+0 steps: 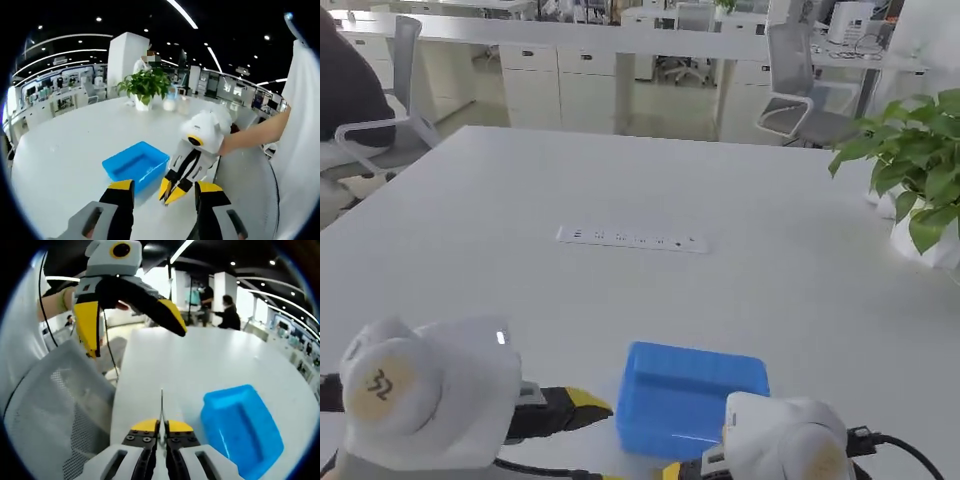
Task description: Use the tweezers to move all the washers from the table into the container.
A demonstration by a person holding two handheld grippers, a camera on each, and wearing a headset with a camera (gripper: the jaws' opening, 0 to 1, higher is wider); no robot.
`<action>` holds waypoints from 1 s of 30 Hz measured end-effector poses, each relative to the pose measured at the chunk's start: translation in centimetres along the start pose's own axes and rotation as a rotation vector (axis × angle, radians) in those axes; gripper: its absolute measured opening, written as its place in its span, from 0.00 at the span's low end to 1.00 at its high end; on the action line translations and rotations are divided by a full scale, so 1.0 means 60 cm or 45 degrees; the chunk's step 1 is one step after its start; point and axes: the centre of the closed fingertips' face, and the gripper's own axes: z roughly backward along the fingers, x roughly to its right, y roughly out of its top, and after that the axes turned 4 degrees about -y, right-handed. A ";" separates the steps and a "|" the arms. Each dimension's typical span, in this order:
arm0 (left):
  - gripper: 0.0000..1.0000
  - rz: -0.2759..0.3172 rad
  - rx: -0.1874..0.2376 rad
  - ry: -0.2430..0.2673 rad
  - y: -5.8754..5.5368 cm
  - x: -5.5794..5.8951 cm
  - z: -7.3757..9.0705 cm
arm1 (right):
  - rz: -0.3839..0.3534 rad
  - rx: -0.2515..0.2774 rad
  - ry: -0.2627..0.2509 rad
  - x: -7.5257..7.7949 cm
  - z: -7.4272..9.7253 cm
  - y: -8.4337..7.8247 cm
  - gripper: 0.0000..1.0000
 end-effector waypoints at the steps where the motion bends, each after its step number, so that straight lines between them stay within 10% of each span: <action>1: 0.52 0.036 0.040 0.033 -0.001 -0.003 0.005 | -0.013 0.006 -0.003 0.001 0.001 0.001 0.02; 6: 0.60 0.140 0.184 0.141 -0.004 -0.009 0.024 | -0.093 0.052 -0.027 0.009 0.008 0.012 0.02; 17: 0.70 0.174 0.289 0.208 -0.007 -0.002 0.034 | -0.194 0.132 -0.117 0.035 0.063 0.056 0.02; 30: 0.82 0.095 0.282 0.281 -0.002 0.001 0.035 | -0.254 0.255 -0.252 0.093 0.145 0.107 0.02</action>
